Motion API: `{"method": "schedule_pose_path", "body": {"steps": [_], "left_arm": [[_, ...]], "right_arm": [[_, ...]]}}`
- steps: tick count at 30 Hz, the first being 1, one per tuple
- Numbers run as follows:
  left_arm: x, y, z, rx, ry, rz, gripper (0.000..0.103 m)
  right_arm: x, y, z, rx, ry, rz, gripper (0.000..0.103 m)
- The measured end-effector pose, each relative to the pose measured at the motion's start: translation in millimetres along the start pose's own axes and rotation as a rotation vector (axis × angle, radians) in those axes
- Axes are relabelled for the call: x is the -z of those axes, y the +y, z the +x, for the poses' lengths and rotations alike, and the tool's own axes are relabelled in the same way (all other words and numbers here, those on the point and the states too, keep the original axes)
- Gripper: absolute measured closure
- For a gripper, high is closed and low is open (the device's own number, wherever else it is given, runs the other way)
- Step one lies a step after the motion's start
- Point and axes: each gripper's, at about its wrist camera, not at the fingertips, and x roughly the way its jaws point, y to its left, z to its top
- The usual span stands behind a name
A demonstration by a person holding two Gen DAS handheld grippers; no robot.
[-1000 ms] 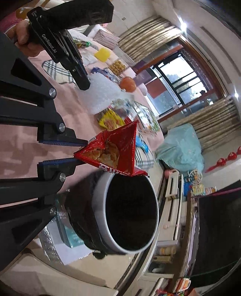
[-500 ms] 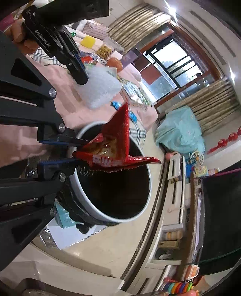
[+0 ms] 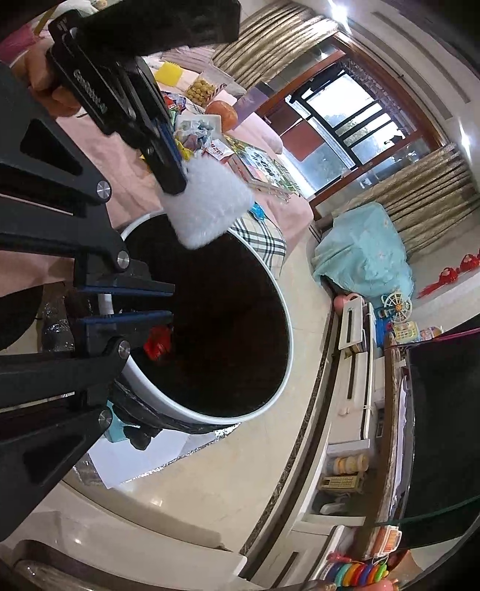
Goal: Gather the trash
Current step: 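Drop the white foam net into the bin from the left gripper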
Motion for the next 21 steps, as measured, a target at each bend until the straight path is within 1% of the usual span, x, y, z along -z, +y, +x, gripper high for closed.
{"method": "schedule_pose_path", "body": {"steps": [1,2,3,4,5,10,15,16,17,20,21], "left_arm": [[-0.2,-0.3,2.4,0.005,0.009,-0.001,0.080],[0.4,-0.3,3.6,0.000,0.012,-0.002,0.071],[1.2,0.7,3.9,-0.004,0.010,-0.001,0.064],[2.3,1.5,3.3,-0.006,0.006,-0.002,0.062],[3.5,1.7,3.2,-0.010,0.005,-0.006,0.057],[12.0,11.6,-3.1,-0.024,0.004,-0.031,0.054],[30.8,20.9,-19.6,-0.051,-0.008,-0.054,0.047],[35.9,23.3,-24.4,-0.060,-0.012,-0.062,0.046],[41.9,26.2,-29.8,-0.067,-0.019,-0.070,0.046],[59.4,34.8,-45.5,-0.092,-0.032,-0.095,0.045],[64.4,38.2,-49.8,-0.099,-0.034,-0.105,0.044]], "right_arm": [[-1.1,-1.3,0.4,-0.001,-0.001,0.003,0.095],[0.0,-2.4,-0.6,0.002,-0.003,0.008,0.095],[-1.7,-4.9,0.1,0.003,-0.005,0.012,0.095],[-1.6,-5.2,-0.4,0.005,-0.008,0.015,0.095],[-0.8,-6.4,-1.0,0.004,-0.011,0.020,0.095],[4.8,-6.4,-4.8,0.008,-0.021,0.025,0.095],[11.9,2.6,-7.9,-0.003,-0.026,0.024,0.095],[13.2,5.7,-8.1,-0.008,-0.026,0.022,0.093],[15.8,10.0,-8.6,-0.013,-0.027,0.020,0.090],[21.7,20.4,-8.9,-0.028,-0.022,0.007,0.090],[24.0,24.7,-8.8,-0.030,-0.022,0.000,0.088]]}}
